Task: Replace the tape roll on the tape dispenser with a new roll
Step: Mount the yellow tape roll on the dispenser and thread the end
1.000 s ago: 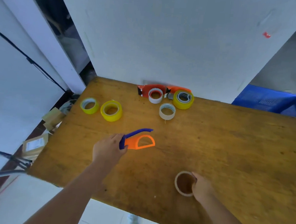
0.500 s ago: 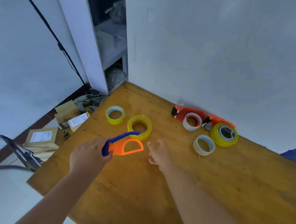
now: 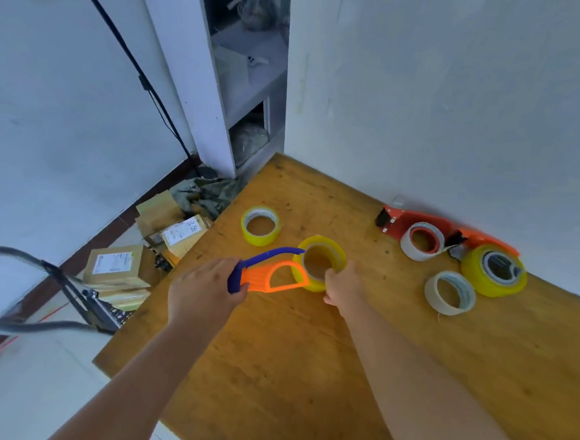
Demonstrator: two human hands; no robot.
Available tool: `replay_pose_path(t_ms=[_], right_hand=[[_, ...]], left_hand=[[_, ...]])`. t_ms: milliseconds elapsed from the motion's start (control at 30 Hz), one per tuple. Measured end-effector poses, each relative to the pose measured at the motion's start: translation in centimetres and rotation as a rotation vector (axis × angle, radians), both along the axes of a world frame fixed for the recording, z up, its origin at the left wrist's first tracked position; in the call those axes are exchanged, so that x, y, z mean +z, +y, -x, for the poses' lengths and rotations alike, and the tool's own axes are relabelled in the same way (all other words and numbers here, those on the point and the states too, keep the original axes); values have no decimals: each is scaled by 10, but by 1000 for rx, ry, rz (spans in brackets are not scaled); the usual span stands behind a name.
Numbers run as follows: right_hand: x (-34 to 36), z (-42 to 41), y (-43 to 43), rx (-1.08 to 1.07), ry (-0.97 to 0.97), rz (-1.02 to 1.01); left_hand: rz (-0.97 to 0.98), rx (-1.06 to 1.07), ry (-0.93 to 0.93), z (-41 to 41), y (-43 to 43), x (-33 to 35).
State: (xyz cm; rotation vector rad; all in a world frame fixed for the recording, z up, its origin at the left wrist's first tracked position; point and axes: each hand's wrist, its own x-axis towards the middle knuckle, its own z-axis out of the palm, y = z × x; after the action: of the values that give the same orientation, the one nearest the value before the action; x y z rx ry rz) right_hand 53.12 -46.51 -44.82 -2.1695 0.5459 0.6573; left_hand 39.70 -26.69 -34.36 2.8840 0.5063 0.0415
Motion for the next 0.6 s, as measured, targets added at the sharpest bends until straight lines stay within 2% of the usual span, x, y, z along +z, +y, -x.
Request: replay_pose_path(t_ms=[300,467,600], right_hand=[[111,83,-151,141,-406,148],[164,144,-227,196,-487,205],[187,183,-270,182,-473,241]], left_hand=[[25,-128,41,-18,-69,25],[19,-305,9,-29,-154,43],[-3,-470,6,-22,-234,61]])
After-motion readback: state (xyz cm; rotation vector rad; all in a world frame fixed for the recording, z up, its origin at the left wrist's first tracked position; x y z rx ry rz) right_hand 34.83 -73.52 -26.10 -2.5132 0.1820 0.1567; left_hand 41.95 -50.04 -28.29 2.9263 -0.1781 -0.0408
